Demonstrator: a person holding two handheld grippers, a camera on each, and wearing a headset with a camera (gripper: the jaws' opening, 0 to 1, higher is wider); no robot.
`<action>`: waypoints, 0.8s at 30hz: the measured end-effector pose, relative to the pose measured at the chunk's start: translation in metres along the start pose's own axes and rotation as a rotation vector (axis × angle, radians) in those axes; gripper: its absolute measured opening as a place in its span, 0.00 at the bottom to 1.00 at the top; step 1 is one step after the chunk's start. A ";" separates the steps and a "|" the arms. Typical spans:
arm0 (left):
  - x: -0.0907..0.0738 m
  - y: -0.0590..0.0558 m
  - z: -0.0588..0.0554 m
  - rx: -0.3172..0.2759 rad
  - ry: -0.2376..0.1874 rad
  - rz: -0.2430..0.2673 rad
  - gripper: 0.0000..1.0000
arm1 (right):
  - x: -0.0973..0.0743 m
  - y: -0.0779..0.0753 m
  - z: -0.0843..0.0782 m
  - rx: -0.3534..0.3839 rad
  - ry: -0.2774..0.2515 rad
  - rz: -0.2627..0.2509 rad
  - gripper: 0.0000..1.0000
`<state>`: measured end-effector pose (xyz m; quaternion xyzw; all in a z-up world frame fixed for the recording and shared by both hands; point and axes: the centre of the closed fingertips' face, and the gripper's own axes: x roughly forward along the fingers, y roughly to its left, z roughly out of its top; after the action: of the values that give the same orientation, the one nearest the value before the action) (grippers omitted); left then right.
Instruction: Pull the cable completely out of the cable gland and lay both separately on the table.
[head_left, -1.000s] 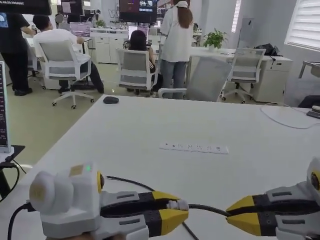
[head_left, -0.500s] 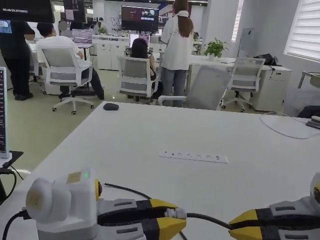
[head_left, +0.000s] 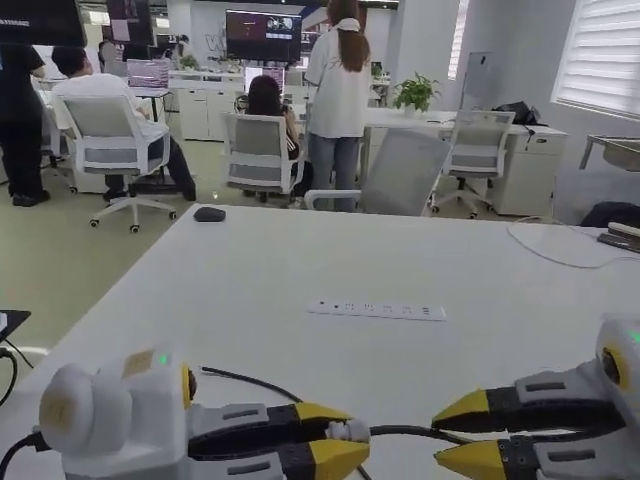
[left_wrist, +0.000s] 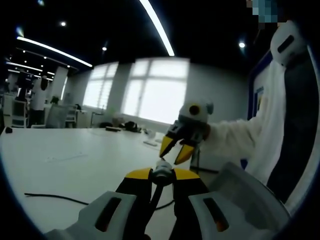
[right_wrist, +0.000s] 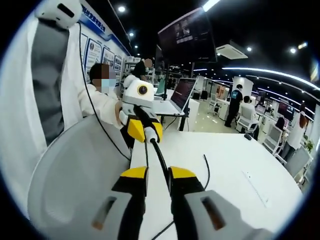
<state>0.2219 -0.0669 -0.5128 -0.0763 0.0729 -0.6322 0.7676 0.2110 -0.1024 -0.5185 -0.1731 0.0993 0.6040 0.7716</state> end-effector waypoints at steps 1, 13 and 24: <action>0.000 0.000 0.000 0.002 -0.001 0.000 0.16 | 0.003 0.001 0.005 -0.004 -0.007 0.014 0.16; 0.001 0.000 -0.001 0.013 0.010 -0.005 0.16 | 0.032 -0.002 0.016 -0.082 0.004 0.098 0.17; -0.003 0.004 0.004 0.014 -0.017 0.008 0.17 | 0.038 -0.005 0.015 -0.075 -0.026 0.098 0.05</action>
<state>0.2259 -0.0633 -0.5094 -0.0760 0.0622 -0.6291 0.7711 0.2241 -0.0640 -0.5181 -0.1892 0.0749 0.6466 0.7352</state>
